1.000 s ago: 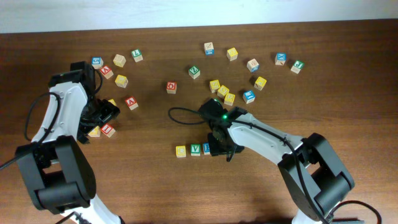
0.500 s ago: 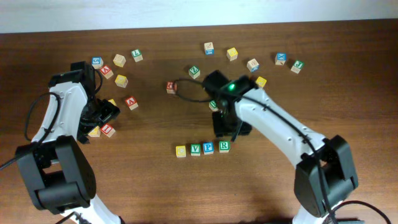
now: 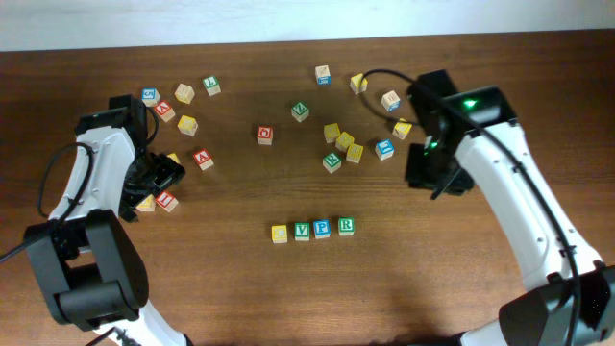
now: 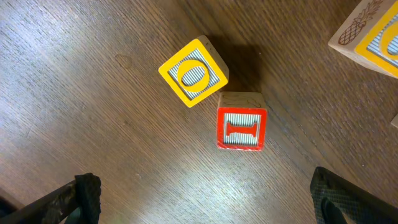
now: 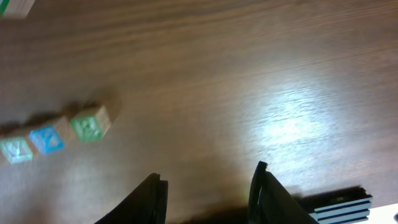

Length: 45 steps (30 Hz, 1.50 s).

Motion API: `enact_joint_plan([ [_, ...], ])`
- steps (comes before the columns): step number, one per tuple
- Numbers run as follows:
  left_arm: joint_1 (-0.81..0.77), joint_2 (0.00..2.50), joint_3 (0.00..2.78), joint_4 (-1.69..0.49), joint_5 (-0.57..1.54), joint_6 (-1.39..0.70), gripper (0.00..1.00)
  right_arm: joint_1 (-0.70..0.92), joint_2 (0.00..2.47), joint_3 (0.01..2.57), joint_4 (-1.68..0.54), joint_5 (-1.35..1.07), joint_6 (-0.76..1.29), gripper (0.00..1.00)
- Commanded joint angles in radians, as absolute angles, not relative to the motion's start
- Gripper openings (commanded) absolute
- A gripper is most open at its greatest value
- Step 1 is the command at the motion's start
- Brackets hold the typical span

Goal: Spell out CVPR
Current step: 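Open the right gripper and lift it away to the right, then move both grippers down to the ends of the CVPR row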

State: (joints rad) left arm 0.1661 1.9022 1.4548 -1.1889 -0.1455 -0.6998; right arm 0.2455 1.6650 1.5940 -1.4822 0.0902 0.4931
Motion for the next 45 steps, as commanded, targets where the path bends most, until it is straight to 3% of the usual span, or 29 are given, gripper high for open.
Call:
enact_joint_plan([
  [1,0.173,1.909,1.452,-1.190,-0.150,-0.702,0.99,0.120,1.662,1.536,-1.462,0.105,0.490,0.43],
  [3,0.173,1.909,1.452,-1.190,-0.150,-0.702,0.99,0.065,1.662,1.499,-1.458,0.105,0.476,0.51],
  [5,0.173,1.909,1.452,-1.190,-0.150,-0.702,0.99,0.004,1.662,1.457,-1.449,0.102,0.444,0.88],
  [7,0.173,1.909,1.452,-1.190,-0.150,-0.702,0.99,-0.040,1.662,1.417,-1.436,0.101,0.445,0.90],
  [9,0.173,1.909,1.452,-1.190,-0.150,-0.702,0.99,-0.063,1.662,1.375,-1.405,0.081,0.445,0.98],
  [19,0.173,1.909,1.452,-1.190,-0.150,-0.702,0.99,-0.066,1.662,1.204,-1.176,-0.174,0.446,0.98],
  [25,0.173,1.909,1.452,-1.190,-0.149,-0.702,0.99,-0.066,1.663,1.130,-1.110,-0.182,0.479,0.99],
  [27,0.172,1.909,1.452,-1.190,-0.149,-0.702,0.99,-0.059,1.663,1.105,-1.109,-0.188,0.473,0.95],
  [31,0.172,1.909,1.452,-1.190,-0.149,-0.702,0.99,-0.005,1.663,1.071,-1.081,-0.208,0.335,0.71],
  [33,0.172,1.909,1.452,-1.190,-0.149,-0.702,0.99,0.022,1.663,1.071,-1.066,-0.215,0.326,0.69],
  [42,0.172,1.909,1.452,-1.190,-0.149,-0.702,0.99,0.039,1.656,1.071,-0.986,-0.330,0.372,0.82],
  [45,0.172,1.909,1.452,-1.190,-0.149,-0.702,0.99,0.046,1.656,1.060,-1.001,-0.330,0.355,0.82],
])
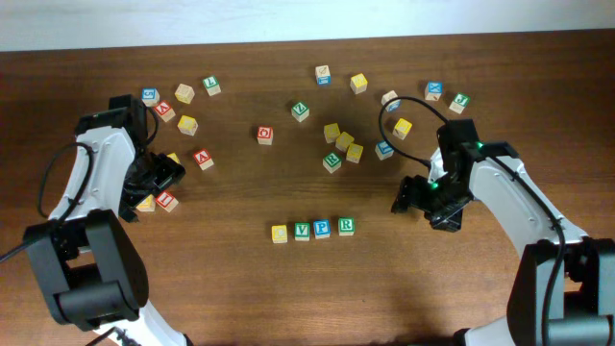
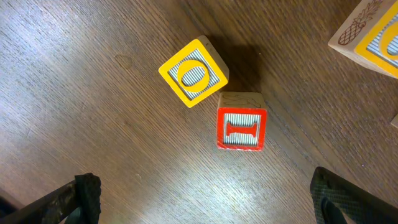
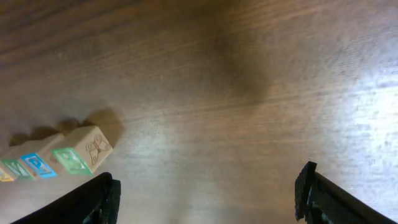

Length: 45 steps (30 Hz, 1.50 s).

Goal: Spell out CVPR
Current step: 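Move both grippers down to the ends of the CVPR row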

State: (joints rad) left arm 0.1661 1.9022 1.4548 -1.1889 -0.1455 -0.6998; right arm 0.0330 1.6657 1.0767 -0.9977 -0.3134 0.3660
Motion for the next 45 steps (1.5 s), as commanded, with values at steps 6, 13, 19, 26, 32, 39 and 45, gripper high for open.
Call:
enact_joint_plan([
  [6,0.173,1.909,1.453,-1.181,-0.149,-0.702,0.99,0.125,1.658,0.997,-0.892,-0.329,0.387,0.38],
  [13,0.173,1.909,1.453,-1.162,-0.017,-0.706,0.99,0.150,1.658,0.997,-0.858,-0.287,0.398,0.15],
  [19,0.136,1.909,1.453,-1.246,0.342,-0.309,0.72,0.151,1.658,0.997,-0.833,-0.280,0.397,0.04],
  [26,0.058,1.909,1.453,-1.354,0.277,-0.215,0.29,0.150,1.658,0.997,-0.792,-0.279,0.425,0.04],
  [32,0.015,1.909,1.452,-1.269,0.173,-0.215,0.00,0.150,1.658,0.997,-0.788,-0.280,0.450,0.04],
  [39,-0.105,1.909,1.374,-1.194,0.133,-0.215,0.00,0.150,1.658,0.997,-0.781,-0.276,0.450,0.04],
  [45,-0.122,1.909,1.346,-1.186,0.085,-0.216,0.00,0.152,1.658,0.997,-0.782,-0.277,0.450,0.04],
])
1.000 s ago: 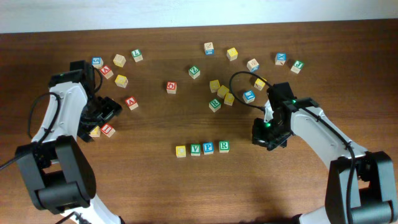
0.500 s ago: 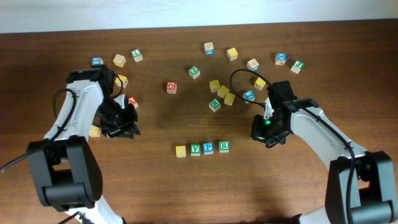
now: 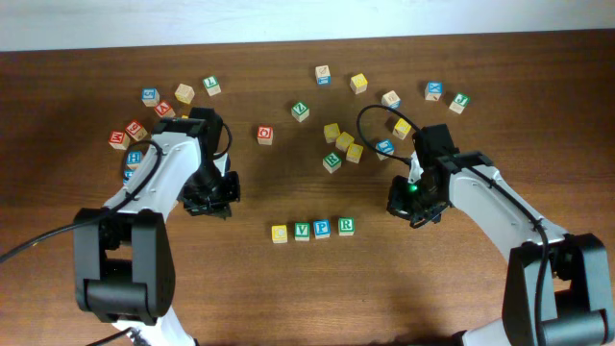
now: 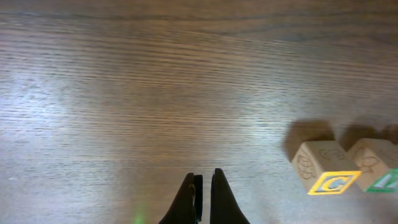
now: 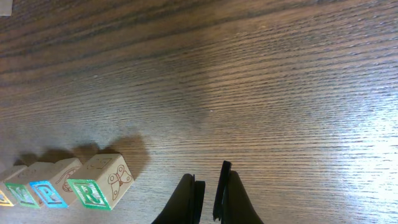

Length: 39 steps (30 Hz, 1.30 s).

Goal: Spell out CVPR
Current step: 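Move both grippers down to the ends of the CVPR row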

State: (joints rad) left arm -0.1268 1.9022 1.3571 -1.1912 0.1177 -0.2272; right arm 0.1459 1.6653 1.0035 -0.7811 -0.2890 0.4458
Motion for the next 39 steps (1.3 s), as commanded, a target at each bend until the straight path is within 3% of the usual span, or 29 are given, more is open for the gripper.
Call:
enact_joint_plan([
  [1,-0.122,1.909,1.345,-1.187,0.085,-0.221,0.00,0.153,1.658,0.997,-0.781,-0.277,0.450,0.04],
  [16,-0.162,1.909,1.164,-1.052,0.169,-0.298,0.00,0.282,1.691,0.994,-0.701,-0.278,0.464,0.05],
  [25,-0.283,1.909,1.160,-0.998,0.179,-0.300,0.00,0.311,1.727,0.991,-0.690,-0.303,0.479,0.04],
  [39,-0.303,1.909,1.158,-0.995,0.244,-0.303,0.00,0.390,1.764,0.991,-0.664,-0.303,0.532,0.04],
])
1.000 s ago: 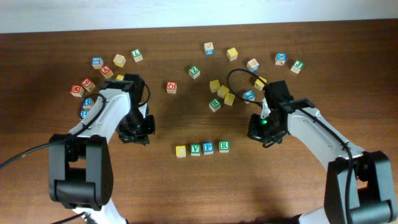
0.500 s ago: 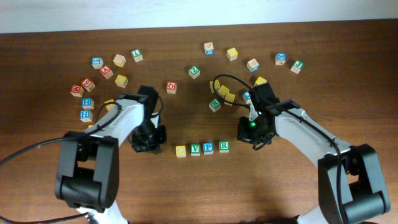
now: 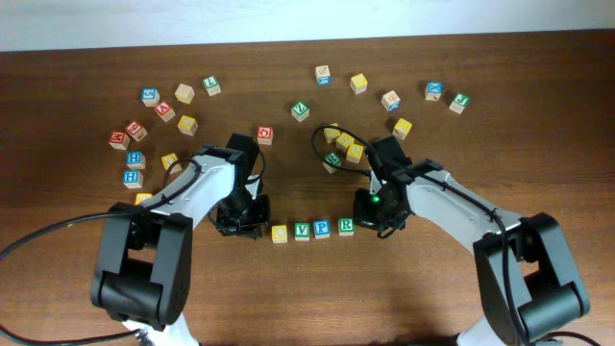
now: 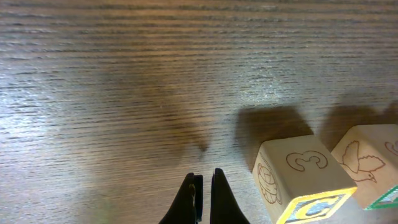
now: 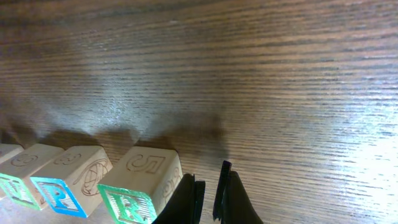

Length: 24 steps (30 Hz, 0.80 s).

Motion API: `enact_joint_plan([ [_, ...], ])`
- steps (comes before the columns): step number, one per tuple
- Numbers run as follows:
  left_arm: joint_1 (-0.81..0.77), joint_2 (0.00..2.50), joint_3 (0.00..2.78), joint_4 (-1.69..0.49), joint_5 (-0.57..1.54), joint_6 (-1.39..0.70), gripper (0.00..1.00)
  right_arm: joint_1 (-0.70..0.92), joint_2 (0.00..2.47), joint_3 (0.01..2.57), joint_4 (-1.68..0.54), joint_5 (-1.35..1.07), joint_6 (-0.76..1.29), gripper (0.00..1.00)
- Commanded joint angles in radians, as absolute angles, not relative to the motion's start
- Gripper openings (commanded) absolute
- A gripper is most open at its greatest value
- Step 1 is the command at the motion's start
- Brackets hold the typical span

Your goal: Spell out CVPR

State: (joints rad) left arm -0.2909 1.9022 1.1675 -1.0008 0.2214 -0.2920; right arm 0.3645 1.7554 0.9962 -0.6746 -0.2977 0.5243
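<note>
Four blocks stand in a row near the table's front: yellow C [image 3: 280, 234], green V [image 3: 302, 231], blue P [image 3: 322, 229], green R [image 3: 345, 226]. My left gripper [image 3: 252, 223] sits just left of the C block [image 4: 305, 180], low over the wood. Its fingers [image 4: 219, 194] are shut and empty, a small gap away from the block. My right gripper [image 3: 370, 219] is just right of the R block [image 5: 140, 183]. It is shut and empty, with one finger [image 5: 189, 200] against or nearly against the block's side.
Loose letter blocks lie scattered across the far half of the table. One group is at the left [image 3: 135, 159], a yellow and green cluster [image 3: 341, 149] lies behind the row, and a few blocks are at the far right [image 3: 434, 91]. The right arm's cable loops over the cluster.
Both shut grippers have moved inward toward the row. The left is now close beside the C block and the right is at the R block's side. The row itself looks unmoved.
At first my left gripper was open over the O and I blocks at the far left, with the right arm raised at the right. Then the right gripper was low and open, right of the row. Later both were shut and nearer, and now they flank the row.
</note>
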Motion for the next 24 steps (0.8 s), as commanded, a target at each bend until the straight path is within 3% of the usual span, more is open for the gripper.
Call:
enact_joint_plan([
  [1,-0.307,1.909,1.158,-0.995,0.244,-0.303,0.00,0.395,1.764,0.991,-0.657,-0.303,0.532,0.04],
  [24,-0.397,1.909,1.158,-0.946,0.247,-0.393,0.00,0.478,1.764,0.991,-0.600,-0.319,0.541,0.05],
])
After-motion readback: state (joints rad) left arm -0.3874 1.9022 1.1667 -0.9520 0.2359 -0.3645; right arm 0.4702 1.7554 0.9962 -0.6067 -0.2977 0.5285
